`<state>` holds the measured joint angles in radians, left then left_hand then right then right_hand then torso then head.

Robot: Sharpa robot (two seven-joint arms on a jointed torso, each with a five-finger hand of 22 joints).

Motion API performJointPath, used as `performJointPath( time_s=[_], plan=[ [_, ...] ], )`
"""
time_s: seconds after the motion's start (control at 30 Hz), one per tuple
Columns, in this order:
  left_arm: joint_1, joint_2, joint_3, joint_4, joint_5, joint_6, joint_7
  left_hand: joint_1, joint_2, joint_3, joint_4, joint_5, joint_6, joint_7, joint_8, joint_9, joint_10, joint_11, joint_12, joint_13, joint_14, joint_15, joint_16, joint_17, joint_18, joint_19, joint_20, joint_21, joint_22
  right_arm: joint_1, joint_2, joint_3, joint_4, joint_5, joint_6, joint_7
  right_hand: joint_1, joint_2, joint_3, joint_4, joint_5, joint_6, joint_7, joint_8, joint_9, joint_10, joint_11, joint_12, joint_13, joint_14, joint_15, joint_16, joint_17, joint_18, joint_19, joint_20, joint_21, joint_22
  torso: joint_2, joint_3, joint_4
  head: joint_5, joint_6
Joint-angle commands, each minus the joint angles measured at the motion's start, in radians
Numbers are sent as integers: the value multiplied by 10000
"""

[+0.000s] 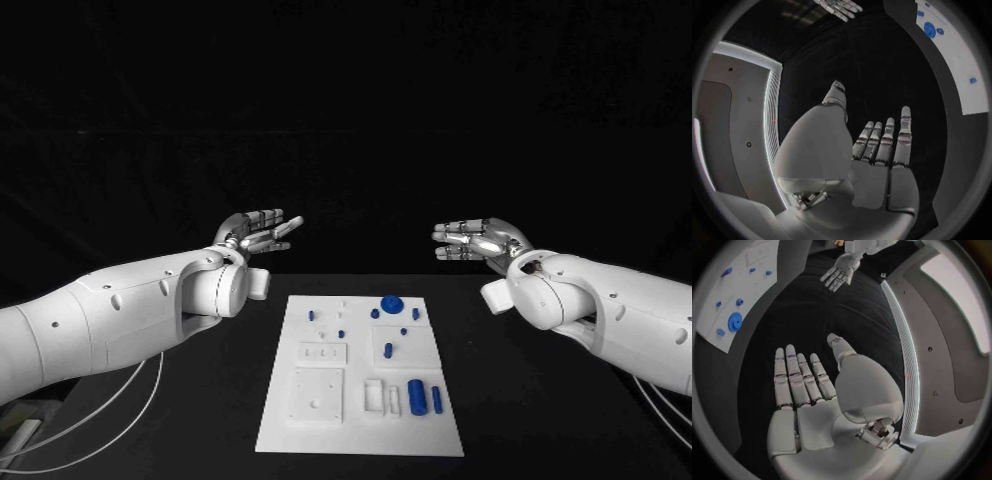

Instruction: Assemble the parts on the task board

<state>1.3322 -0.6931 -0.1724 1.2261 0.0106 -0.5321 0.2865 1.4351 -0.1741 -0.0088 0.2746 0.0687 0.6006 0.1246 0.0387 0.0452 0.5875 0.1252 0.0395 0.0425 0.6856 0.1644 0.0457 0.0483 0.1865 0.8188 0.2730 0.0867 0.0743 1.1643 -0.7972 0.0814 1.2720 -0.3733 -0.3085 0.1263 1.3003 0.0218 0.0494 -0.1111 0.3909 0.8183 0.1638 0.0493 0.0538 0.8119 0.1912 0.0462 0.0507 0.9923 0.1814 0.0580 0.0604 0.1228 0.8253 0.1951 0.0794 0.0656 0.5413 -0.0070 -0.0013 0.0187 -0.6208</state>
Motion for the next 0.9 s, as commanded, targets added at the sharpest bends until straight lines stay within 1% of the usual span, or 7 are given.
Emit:
performJointPath(
  time_s=[0.03,0.07,0.2,0.37,0.5,0.57,0.9],
  plan=[
    [15,-36,8,71,-256,318,202,-266,565,43,-859,16,854,138,72,29,1427,139,71,90,1780,130,76,56,-222,613,-437,266,47,-2,175,7,-223,-3017,300,84,95,3,203,-107,-65,628,-24,62,22,1056,-138,80,49,851,-223,-11,6,-44,848,-224,212,23,65,-27,121,-28,-7],
    [15,-57,9,95,-268,349,236,-497,827,-37,-1453,6,1184,181,114,54,2094,183,138,111,2689,145,157,81,-637,867,-818,401,45,-4,239,7,-313,-3377,282,119,90,76,324,-100,-90,995,-17,95,42,1763,-249,118,69,1336,-419,109,52,-3,1196,-365,349,50,76,-32,149,-28,-15],
    [19,-216,11,312,-301,642,362,-412,1546,-276,-2284,339,3826,151,236,189,4543,89,184,156,4648,-447,765,200,-882,2094,-1556,1197,316,-12,546,9,-768,-5011,242,177,157,51,1082,-204,-1080,2048,-125,132,84,2502,-578,106,72,3154,-1080,235,198,60,2767,-999,884,92,219,-51,311,-113,62],
    [58,-450,14,687,-320,1374,451,-188,1960,-446,-2716,542,4195,181,238,192,5425,-47,204,150,5575,-811,1033,277,-1056,2627,-1997,1717,530,-13,909,18,-1311,-6184,203,-112,170,-283,1386,-407,-1604,2509,-256,166,105,3205,-909,142,86,5240,-1750,1153,844,412,4960,-1645,1894,425,424,-43,452,-228,154],
    [97,-615,16,1008,-399,1841,455,-78,2157,-723,-2937,564,4183,179,232,188,5507,-76,204,152,5628,-865,1115,233,-1204,2462,-2133,2073,738,-11,1231,26,-1700,-7428,364,-369,71,-562,1921,-901,-1240,2874,-403,140,106,3703,-1146,54,55,5112,-2059,4574,2719,367,6336,-2229,2832,878,602,1,539,-281,249],
    [109,-689,21,1149,-442,1960,436,-76,2434,-1196,-3221,565,4145,191,237,198,5498,-71,205,152,5586,-860,1184,229,-1192,2056,-2119,2632,1036,-11,1364,29,-1810,-8061,491,-505,-107,-684,2207,-1101,-1109,2962,-453,133,108,4030,-1211,108,88,5131,-2160,5687,3360,283,6609,-2403,3279,1175,668,21,567,-299,272],
    [353,-1033,60,1847,-518,2162,320,-114,2313,-1224,-3271,97,4002,243,234,189,5324,-16,206,155,5532,-817,1153,227,-1195,2022,-2076,2607,995,6,1784,39,-1846,-11258,762,-1855,-648,-932,3115,-1274,-948,2878,-492,130,108,3747,-1184,115,80,4613,-2063,8228,4391,417,6604,-2407,4940,2742,1161,63,830,-499,498]
  ],
)
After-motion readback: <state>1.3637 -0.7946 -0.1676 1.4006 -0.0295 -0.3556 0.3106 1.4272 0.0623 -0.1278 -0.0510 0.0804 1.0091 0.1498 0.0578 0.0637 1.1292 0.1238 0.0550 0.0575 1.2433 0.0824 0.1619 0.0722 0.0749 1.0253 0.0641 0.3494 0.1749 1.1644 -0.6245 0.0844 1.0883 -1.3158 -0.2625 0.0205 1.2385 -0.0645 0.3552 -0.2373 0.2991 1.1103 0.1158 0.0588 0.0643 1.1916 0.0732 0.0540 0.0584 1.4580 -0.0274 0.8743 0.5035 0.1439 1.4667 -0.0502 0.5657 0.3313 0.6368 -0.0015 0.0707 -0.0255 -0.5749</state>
